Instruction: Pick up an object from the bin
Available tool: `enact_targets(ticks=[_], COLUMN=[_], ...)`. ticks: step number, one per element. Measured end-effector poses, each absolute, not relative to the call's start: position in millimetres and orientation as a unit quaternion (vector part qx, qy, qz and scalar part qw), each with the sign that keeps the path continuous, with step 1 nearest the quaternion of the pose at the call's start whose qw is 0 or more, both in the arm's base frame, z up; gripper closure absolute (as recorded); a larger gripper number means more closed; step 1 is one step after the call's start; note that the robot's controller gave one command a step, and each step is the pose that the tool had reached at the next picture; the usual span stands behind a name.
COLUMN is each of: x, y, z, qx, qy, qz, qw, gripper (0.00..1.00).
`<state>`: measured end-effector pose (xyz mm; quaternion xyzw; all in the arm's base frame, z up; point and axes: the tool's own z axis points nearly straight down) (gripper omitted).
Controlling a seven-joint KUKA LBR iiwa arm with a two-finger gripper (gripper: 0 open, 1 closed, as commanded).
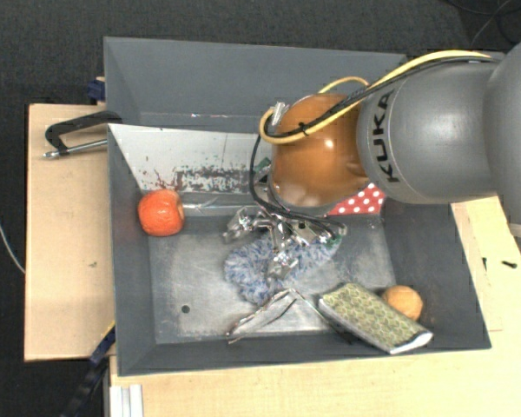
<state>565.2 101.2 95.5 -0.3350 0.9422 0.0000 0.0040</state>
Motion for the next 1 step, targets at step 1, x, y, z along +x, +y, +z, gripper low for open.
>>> enact_targets(ticks=[1], x=[570.8], y=[92.7], z=[74.7], qx=[-0.266], qy=[0.964], qz=[0.001], qw=[0.0], gripper=[0.0])
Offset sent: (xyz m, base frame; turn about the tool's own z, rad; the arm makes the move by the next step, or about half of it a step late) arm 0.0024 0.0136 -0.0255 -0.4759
